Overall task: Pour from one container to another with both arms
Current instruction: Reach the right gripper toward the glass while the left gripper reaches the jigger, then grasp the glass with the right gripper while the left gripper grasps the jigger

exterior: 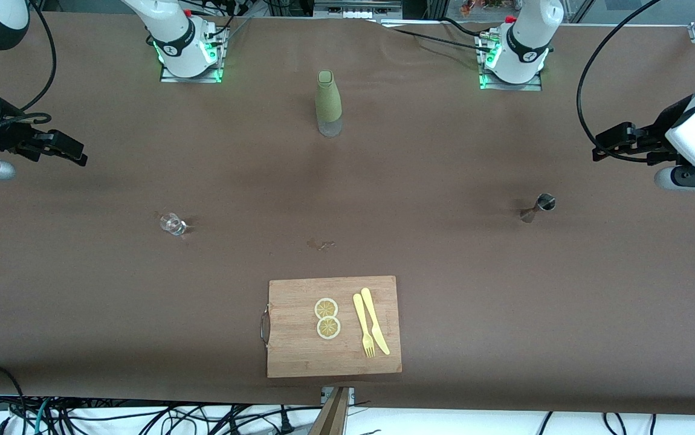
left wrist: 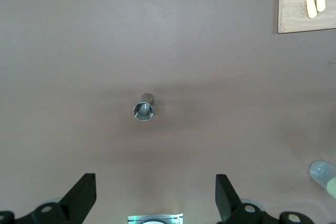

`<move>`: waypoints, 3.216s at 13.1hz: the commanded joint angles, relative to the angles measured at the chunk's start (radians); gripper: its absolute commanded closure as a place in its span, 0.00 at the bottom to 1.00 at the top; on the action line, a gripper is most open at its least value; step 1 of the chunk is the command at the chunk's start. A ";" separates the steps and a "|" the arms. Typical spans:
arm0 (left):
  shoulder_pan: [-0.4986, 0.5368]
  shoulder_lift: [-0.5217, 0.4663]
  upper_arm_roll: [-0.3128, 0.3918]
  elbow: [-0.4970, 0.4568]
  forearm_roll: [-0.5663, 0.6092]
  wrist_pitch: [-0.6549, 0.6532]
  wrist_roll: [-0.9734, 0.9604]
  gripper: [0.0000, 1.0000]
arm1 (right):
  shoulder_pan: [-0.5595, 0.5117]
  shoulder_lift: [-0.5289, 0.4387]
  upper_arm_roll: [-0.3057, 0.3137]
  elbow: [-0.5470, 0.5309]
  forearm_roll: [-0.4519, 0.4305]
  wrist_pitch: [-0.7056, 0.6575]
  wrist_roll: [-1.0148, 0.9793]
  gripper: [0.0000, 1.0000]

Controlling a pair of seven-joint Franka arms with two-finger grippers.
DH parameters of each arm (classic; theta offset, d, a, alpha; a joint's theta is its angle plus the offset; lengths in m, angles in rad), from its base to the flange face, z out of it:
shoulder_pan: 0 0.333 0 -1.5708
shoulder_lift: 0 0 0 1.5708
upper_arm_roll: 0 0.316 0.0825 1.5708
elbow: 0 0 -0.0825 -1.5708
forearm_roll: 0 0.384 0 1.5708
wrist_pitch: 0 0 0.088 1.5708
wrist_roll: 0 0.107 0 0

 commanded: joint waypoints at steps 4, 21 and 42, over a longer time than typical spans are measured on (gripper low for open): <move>0.005 0.002 -0.006 -0.006 -0.002 0.013 -0.006 0.00 | 0.010 0.007 -0.007 0.021 -0.007 -0.019 -0.004 0.00; 0.340 0.219 0.004 -0.023 -0.276 -0.001 0.765 0.00 | -0.128 0.222 -0.151 0.019 0.376 -0.016 -1.258 0.00; 0.505 0.759 0.202 -0.365 -1.045 -0.033 2.646 0.00 | -0.261 0.846 -0.104 -0.008 1.178 -0.082 -2.696 0.00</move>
